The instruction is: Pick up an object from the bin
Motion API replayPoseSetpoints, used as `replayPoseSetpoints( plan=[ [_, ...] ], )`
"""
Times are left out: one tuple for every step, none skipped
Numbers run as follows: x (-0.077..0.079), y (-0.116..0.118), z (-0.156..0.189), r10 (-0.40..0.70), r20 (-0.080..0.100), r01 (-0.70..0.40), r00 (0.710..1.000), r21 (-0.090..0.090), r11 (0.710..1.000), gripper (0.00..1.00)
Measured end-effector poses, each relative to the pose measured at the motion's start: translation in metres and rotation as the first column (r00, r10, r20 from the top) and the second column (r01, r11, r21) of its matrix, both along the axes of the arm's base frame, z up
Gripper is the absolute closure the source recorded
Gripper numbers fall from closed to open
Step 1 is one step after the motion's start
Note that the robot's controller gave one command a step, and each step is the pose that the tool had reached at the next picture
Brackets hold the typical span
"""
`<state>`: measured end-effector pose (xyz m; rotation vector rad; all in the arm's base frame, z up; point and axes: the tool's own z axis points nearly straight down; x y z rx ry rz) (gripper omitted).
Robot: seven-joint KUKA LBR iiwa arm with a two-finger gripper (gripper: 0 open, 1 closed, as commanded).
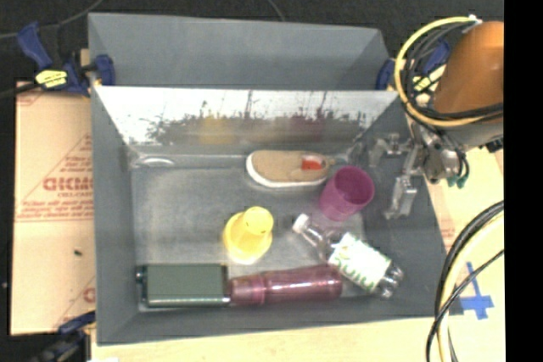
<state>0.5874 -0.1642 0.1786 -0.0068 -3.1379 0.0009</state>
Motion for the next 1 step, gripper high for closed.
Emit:
replayPoseSetpoints(
  plan=[
    [0.0019,0.0008,0.005,0.005,0.008,-0.005,1.0,-0.002,1.0,0.0]
  ],
)
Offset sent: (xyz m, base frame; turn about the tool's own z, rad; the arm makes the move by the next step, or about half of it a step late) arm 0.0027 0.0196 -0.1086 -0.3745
